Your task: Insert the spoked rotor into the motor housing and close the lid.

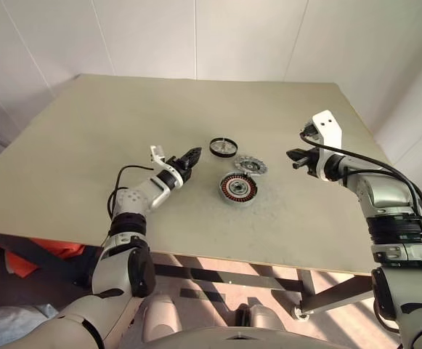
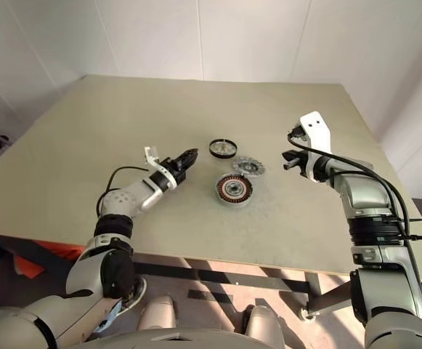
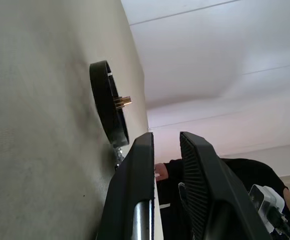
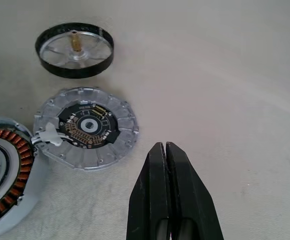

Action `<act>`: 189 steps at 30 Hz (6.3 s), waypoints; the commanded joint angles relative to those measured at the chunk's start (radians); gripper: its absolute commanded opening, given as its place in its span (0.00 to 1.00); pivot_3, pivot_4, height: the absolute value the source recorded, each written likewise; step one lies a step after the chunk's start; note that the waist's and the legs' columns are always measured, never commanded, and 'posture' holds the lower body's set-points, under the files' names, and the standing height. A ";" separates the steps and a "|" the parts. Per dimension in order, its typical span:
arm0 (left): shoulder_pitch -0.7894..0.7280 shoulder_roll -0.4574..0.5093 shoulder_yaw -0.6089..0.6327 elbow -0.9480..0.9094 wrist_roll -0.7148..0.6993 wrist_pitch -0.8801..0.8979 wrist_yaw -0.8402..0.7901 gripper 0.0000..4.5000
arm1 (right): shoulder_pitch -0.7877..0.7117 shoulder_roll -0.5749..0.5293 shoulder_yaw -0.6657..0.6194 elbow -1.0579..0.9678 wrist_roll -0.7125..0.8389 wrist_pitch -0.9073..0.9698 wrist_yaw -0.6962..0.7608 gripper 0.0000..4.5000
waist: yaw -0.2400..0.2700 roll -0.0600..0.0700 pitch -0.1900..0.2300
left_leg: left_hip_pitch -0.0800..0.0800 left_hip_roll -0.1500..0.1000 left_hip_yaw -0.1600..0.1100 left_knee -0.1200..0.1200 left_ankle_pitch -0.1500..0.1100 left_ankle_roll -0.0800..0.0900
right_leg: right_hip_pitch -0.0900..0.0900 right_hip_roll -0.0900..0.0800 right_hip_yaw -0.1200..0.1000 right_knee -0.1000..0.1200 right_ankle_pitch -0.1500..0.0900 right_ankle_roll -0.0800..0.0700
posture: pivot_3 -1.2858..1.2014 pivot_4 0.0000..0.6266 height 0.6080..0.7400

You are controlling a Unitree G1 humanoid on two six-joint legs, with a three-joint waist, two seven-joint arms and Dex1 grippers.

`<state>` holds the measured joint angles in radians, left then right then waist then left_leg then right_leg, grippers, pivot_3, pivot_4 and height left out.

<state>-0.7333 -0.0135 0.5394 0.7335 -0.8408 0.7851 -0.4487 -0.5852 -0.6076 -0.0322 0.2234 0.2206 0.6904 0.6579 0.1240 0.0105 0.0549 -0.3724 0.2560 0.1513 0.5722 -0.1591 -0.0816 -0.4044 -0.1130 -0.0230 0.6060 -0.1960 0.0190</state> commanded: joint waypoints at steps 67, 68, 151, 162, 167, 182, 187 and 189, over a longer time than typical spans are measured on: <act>-0.458 -0.057 -0.005 0.580 0.415 -0.600 0.274 0.19 | -0.286 0.165 0.014 0.381 -0.056 -0.242 0.025 0.00 | 0.009 0.000 0.000 | -0.007 0.000 -0.001 0.004 0.000 0.001 | -0.003 -0.001 -0.002 0.000 0.000 0.000 | 0.52 0.00 1.00; -0.457 -0.051 0.003 0.578 0.409 -0.597 0.266 0.19 | -0.285 0.167 0.015 0.380 -0.056 -0.241 0.025 0.00 | 0.009 0.000 0.001 | -0.007 0.000 -0.001 0.004 -0.001 0.001 | -0.003 -0.001 -0.002 0.000 0.000 0.000 | 0.52 0.00 1.00; -0.214 0.045 -0.480 0.255 0.702 -0.672 0.004 0.55 | -0.105 0.106 -0.056 0.162 -0.040 -0.146 -0.056 0.00 | 0.002 -0.002 0.002 | -0.006 0.000 0.000 0.002 0.000 0.000 | -0.004 -0.001 -0.001 0.000 0.000 0.000 | 0.52 0.00 1.00; -0.232 0.021 -0.490 0.363 0.744 -0.749 0.020 0.55 | -0.089 0.097 -0.065 0.140 -0.038 -0.133 -0.060 0.00 | 0.003 -0.002 0.002 | -0.006 0.000 -0.001 0.002 0.000 0.000 | -0.004 -0.001 -0.001 0.000 0.000 0.000 | 0.52 0.00 1.00; -0.267 0.007 -0.455 0.436 0.725 -0.749 0.058 0.55 | -0.088 0.098 -0.065 0.138 -0.036 -0.129 -0.059 0.00 | 0.003 -0.002 0.002 | -0.006 0.000 0.000 0.002 0.000 0.000 | -0.004 -0.001 -0.001 0.000 0.000 0.000 | 0.52 0.00 1.00; -0.330 -0.014 -0.391 0.514 0.732 -0.766 0.129 0.05 | -0.071 0.095 -0.066 0.125 -0.039 -0.122 -0.064 0.00 | 0.004 -0.002 0.002 | -0.006 0.000 -0.001 0.002 0.000 0.000 | -0.004 -0.001 -0.001 0.000 0.000 0.000 | 0.52 0.00 1.00; -0.328 -0.017 -0.391 0.515 0.737 -0.766 0.133 0.05 | -0.066 0.095 -0.067 0.118 -0.039 -0.119 -0.066 0.00 | 0.005 -0.002 0.002 | -0.006 0.000 0.000 0.002 0.000 0.000 | -0.004 -0.001 -0.001 0.000 0.000 0.000 | 0.52 0.00 1.00; -0.326 -0.016 -0.390 0.516 0.736 -0.767 0.131 0.05 | -0.065 0.095 -0.066 0.118 -0.039 -0.119 -0.067 0.00 | 0.005 -0.002 0.002 | -0.006 0.000 0.000 0.002 0.000 0.000 | -0.004 -0.001 -0.001 0.000 0.000 0.000 | 0.52 0.00 1.00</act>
<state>-1.0321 -0.0279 0.1474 1.2575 -0.1097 0.0390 -0.3189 -0.6463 -0.5002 -0.0761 0.3828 0.1695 0.5752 0.5944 0.1288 0.0088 0.0569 -0.3785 0.2556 0.1508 0.5743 -0.1592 -0.0816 -0.4080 -0.1142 -0.0243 0.6057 -0.1960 0.0194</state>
